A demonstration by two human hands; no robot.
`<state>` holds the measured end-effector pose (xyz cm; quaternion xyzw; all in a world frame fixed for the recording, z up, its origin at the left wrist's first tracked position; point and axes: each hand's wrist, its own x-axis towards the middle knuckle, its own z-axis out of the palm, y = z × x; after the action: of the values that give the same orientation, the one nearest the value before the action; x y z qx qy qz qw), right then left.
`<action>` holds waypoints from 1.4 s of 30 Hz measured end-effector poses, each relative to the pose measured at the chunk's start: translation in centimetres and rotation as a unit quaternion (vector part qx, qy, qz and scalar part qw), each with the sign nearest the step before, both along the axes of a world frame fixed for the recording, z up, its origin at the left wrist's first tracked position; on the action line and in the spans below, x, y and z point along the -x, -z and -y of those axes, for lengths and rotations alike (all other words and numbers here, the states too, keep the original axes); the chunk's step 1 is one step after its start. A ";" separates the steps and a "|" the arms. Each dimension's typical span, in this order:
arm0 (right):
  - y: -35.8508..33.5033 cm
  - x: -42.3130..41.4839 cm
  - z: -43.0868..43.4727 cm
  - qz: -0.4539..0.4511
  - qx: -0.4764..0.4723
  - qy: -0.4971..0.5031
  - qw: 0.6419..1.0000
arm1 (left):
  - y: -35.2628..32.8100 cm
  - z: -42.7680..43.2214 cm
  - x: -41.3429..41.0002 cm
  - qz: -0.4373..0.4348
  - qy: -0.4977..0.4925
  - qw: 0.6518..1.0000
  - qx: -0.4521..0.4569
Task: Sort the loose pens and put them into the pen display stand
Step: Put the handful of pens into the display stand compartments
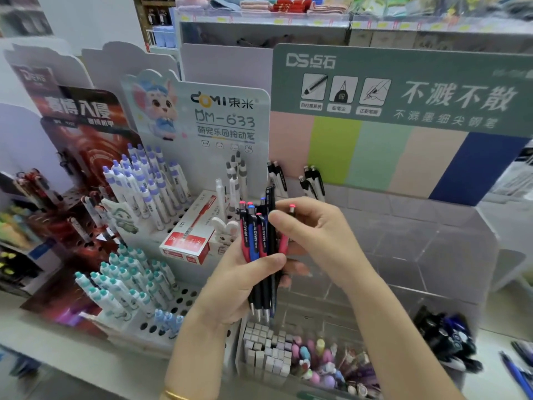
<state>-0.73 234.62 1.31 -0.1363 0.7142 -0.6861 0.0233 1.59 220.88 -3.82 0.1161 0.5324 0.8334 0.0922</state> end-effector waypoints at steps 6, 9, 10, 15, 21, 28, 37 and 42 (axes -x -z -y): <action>-0.1 0.7 -0.8 0.030 -0.006 -0.017 0.999 | 0.0 -0.3 0.4 0.007 0.053 0.999 -0.006; -0.2 0.9 -1.1 0.030 -0.006 -0.002 1.000 | 0.0 -0.2 0.5 0.007 0.100 0.994 -0.046; -0.2 1.0 -1.2 0.022 -0.019 0.007 1.000 | 0.0 -0.2 0.5 0.004 0.117 0.992 -0.055; -0.1 1.4 -1.2 0.013 -0.039 0.034 0.999 | 0.1 -0.1 0.7 0.006 0.157 0.984 -0.083; 0.3 1.9 -1.4 -0.036 0.015 0.088 0.995 | 0.2 -0.2 1.0 0.049 0.104 0.993 -0.034; 0.3 1.8 -5.3 -0.130 0.073 0.297 0.943 | 0.2 0.8 1.3 0.041 -0.004 0.999 0.024; 4.2 0.5 -8.2 -0.154 -0.236 0.325 0.903 | -0.1 -0.3 1.3 0.050 -0.041 0.997 -0.052; 5.1 0.2 -9.1 -0.123 -0.321 0.320 0.883 | -0.5 -0.5 1.3 0.036 -0.071 0.994 -0.069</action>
<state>-0.90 243.73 -3.84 0.0317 0.8974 -0.3669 -0.2428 0.26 221.41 -3.33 0.0538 0.4768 0.8763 0.0437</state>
